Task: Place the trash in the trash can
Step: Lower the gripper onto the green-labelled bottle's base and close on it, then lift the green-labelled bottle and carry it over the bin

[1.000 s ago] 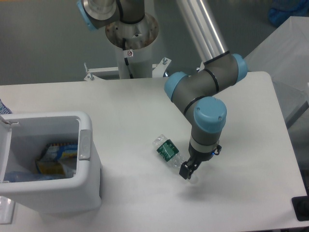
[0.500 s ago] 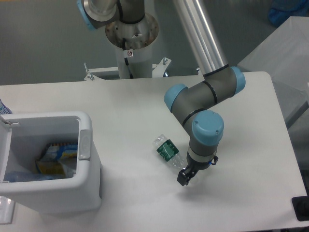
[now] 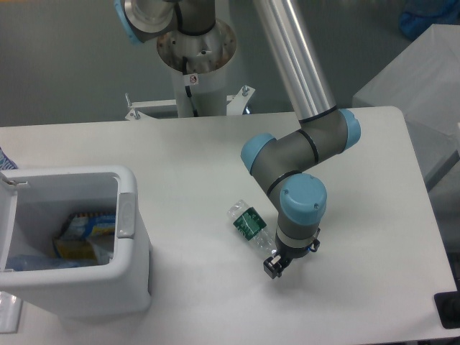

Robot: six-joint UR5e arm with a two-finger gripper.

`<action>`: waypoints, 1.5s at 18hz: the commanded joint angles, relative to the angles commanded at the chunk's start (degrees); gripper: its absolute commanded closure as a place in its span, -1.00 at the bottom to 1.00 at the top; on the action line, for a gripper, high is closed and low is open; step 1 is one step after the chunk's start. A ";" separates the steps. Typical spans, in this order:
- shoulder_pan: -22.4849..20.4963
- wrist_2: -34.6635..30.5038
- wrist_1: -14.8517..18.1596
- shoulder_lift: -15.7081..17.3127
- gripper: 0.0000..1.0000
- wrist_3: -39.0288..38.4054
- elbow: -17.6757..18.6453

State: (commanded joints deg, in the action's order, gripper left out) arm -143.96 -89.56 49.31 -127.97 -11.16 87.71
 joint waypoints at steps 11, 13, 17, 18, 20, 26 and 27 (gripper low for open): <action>0.09 0.00 0.09 0.44 0.21 0.09 0.61; 0.09 0.00 0.09 0.44 0.29 0.09 0.61; 0.18 0.00 0.18 0.61 0.38 0.09 0.62; 0.18 0.00 0.18 0.70 0.38 0.09 0.53; 0.18 0.00 0.18 1.75 0.38 0.70 0.35; 0.18 0.61 -1.92 9.75 0.38 3.07 -2.72; 0.26 0.96 -4.11 10.80 0.38 3.08 -3.59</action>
State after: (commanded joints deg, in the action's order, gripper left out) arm -143.70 -88.60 45.20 -117.17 -8.09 84.12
